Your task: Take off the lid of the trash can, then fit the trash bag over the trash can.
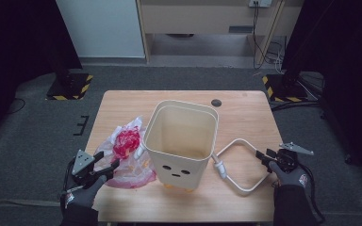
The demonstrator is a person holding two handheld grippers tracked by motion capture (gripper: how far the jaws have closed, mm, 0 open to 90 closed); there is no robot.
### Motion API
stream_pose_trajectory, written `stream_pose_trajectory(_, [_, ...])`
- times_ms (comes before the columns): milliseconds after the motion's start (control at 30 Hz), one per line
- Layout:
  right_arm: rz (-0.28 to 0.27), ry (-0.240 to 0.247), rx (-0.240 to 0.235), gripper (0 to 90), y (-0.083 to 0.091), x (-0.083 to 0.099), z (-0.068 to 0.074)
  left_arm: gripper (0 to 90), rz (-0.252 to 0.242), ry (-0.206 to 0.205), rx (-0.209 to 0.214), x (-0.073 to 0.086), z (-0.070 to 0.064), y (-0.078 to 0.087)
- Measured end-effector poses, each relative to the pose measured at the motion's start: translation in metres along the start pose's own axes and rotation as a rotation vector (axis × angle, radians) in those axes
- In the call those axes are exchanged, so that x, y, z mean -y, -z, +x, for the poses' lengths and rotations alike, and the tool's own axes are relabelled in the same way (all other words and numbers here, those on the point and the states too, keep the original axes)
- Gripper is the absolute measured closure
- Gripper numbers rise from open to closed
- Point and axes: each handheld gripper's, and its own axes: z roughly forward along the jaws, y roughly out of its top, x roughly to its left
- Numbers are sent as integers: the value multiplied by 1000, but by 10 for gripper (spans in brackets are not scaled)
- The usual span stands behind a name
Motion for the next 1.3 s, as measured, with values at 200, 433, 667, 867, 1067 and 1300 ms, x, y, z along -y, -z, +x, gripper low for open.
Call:
stream_pose_trajectory(200, [3,17,-26,436,8,3,7,273,-5,-21,-3,-9,-4,-13])
stream_pose_trajectory(433, [11,4,-23,423,4,6,6,257,14,-73,-1,-13,-13,-24])
stream_pose_trajectory(667, [4,-9,-21,421,6,6,5,253,45,-82,-44,-20,-10,-47])
stream_pose_trajectory(867, [2,-3,-28,420,5,6,7,246,107,-83,-59,-16,-5,-63])
stream_pose_trajectory(1067, [10,5,-30,421,5,6,8,332,160,-123,-55,-9,-5,-70])
stream_pose_trajectory(1300, [16,6,-36,424,1,6,11,662,198,-140,-84,-6,-1,-68])
